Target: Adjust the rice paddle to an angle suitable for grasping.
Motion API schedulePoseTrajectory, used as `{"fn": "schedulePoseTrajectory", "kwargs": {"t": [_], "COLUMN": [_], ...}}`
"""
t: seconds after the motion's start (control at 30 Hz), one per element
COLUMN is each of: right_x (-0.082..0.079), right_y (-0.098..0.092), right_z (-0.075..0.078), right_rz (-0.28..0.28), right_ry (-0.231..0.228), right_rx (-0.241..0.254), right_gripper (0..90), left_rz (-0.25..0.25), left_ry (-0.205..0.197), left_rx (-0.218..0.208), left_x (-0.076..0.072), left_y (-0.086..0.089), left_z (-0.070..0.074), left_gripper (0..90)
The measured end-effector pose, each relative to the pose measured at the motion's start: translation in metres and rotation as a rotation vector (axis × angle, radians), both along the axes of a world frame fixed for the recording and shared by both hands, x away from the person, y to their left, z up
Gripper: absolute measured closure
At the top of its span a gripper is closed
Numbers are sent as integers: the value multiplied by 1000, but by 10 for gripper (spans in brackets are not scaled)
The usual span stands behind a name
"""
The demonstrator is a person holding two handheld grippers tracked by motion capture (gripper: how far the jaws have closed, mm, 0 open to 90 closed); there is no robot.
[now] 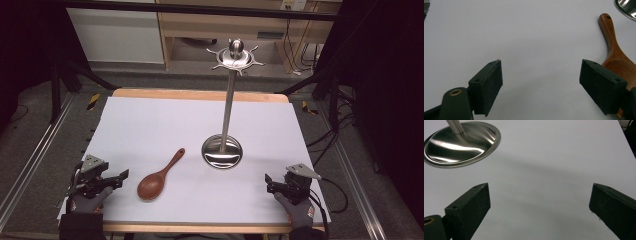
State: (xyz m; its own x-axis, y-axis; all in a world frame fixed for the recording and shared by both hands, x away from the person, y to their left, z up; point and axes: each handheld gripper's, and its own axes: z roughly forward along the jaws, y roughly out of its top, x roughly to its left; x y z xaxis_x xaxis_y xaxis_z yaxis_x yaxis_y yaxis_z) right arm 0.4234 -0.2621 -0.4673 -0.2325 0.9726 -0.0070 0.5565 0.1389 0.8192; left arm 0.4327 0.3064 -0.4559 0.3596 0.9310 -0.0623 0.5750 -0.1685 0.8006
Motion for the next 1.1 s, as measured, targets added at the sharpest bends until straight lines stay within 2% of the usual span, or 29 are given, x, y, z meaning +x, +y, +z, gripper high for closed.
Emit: {"fn": "schedulePoseTrajectory", "kwargs": {"t": [0.1,0.17,0.4,0.6,0.8,1.1], "right_x": [-1,-2,-2,-2,-2,-1], "right_y": [2,3,6,6,8,8], "right_z": [0,-1,-2,-2,-3,-3], "right_rz": [13,30,34,38,38,35], "right_ry": [7,21,34,32,41,44], "right_rx": [-14,-6,-13,-11,-20,-17], "right_gripper": [113,117,119,119,117,113], "left_rz": [-2,5,-8,-39,-65,-83], "left_ry": [-5,-2,6,-4,-17,3], "left_rx": [-1,-13,-5,-14,-2,6], "left_x": [-1,-2,-3,-5,-6,-5], "left_y": [-2,-4,-8,-16,-24,-31], "left_z": [3,6,8,15,22,26], "left_gripper": [181,187,191,192,192,192]}}
